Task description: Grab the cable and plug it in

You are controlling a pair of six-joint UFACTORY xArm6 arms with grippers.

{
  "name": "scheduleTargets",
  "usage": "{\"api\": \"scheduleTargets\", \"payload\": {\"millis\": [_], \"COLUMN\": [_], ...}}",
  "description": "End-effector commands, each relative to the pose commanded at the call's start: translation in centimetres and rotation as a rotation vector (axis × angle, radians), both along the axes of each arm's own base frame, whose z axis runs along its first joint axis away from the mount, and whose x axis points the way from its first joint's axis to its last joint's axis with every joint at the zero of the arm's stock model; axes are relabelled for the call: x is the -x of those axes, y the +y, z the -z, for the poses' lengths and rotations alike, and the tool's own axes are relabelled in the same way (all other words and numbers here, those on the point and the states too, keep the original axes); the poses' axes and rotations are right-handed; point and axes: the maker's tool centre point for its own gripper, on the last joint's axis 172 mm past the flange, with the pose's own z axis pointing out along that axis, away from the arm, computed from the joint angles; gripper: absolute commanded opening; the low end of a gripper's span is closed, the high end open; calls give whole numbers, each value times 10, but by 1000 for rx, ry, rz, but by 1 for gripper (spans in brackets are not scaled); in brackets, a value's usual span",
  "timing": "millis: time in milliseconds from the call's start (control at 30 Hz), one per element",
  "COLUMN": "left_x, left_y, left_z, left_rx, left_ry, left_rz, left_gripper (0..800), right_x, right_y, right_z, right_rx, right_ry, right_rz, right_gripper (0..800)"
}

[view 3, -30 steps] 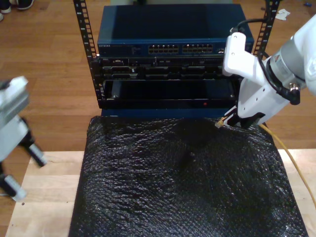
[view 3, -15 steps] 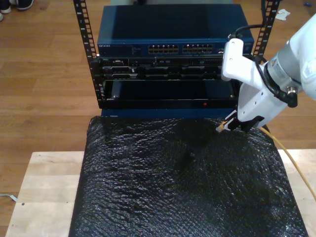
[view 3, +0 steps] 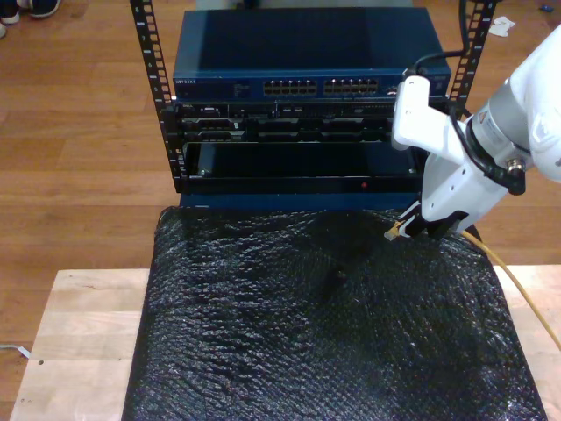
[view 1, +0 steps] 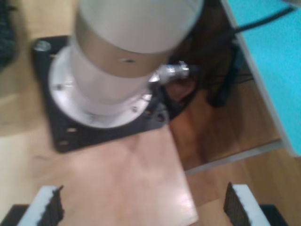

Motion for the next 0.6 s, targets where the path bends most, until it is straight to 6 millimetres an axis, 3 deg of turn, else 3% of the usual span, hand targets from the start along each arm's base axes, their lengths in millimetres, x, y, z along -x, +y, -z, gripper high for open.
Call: {"api": "scheduleTargets", "payload": {"millis": [300, 600], "left_x": [16, 33], "left_y": [-21, -29], "left_z": [26, 64], "left_rx": [10, 0], "left_ry": [-43, -94], "left_rz": [65, -19], "left_gripper": [799, 799], "right_x": [2, 2], "right_y": [0, -4], "right_z": [4, 6], "right_rx": [1, 19], "right_ry": [8, 8], "right_rz": [0, -7], "right_gripper": [0, 0]}}
